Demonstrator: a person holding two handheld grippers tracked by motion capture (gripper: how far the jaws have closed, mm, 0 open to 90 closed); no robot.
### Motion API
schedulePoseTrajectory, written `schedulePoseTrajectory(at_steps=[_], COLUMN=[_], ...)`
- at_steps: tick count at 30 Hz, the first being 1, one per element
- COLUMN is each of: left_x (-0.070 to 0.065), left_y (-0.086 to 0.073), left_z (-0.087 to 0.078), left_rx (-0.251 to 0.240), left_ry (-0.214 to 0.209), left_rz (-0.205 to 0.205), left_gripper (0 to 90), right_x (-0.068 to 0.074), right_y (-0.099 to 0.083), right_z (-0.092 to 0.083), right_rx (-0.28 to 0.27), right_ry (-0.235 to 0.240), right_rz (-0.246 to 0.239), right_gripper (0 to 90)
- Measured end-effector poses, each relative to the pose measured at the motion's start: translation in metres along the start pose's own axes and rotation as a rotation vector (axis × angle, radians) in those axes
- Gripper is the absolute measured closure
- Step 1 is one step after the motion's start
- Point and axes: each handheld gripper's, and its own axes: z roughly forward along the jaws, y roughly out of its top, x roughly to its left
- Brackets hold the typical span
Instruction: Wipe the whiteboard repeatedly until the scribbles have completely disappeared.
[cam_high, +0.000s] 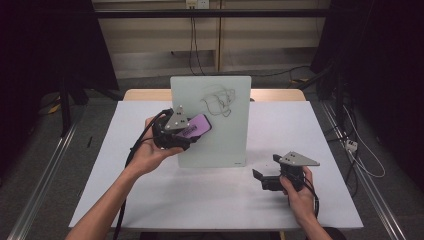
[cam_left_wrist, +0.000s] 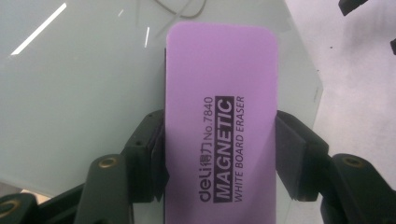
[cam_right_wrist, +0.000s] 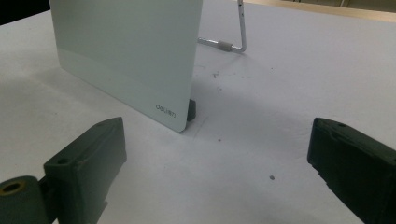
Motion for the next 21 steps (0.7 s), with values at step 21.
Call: schedulePoseTrajectory(at_steps=[21], left_x=[0.037], left_y=[0.045], left_z=[-0.022], left_rx=[-0.118], left_ry=[0.079], left_rz=[-0.071], left_gripper=[40.9], right_x=[-0.001], right_y=[0.000], right_z=[-0.001], right_rx=[-0.001], right_ry=[-0.001], right_rz=[-0.001], right_gripper=[4.9])
